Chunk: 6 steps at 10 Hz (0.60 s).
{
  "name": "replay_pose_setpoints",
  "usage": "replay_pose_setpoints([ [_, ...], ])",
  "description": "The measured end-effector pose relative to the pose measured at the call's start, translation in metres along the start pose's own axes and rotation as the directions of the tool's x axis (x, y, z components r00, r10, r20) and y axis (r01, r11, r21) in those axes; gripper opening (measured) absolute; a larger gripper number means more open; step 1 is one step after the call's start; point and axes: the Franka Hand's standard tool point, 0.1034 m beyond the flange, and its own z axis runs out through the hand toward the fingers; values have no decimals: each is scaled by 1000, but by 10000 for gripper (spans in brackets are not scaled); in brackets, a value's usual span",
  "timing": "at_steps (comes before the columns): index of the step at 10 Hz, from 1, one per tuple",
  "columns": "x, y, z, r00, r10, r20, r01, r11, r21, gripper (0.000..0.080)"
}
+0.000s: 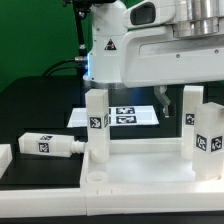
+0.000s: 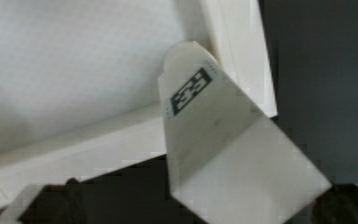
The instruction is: Assemble desk
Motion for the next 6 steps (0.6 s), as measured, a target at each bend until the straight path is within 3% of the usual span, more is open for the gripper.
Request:
replay_pose_setpoints([
  [1, -2, -10, -1, 982, -189, -1, 188, 982, -33, 649],
  [2, -4, -16, -1, 918, -396, 11, 396, 917, -35, 649],
  [3, -4, -10, 0, 846, -532, 27, 533, 846, -31, 649],
  [4, -2, 0, 2, 806, -590, 35, 591, 806, -31, 649],
  [6, -2, -3, 2, 809, -586, 32, 587, 809, -31, 649],
])
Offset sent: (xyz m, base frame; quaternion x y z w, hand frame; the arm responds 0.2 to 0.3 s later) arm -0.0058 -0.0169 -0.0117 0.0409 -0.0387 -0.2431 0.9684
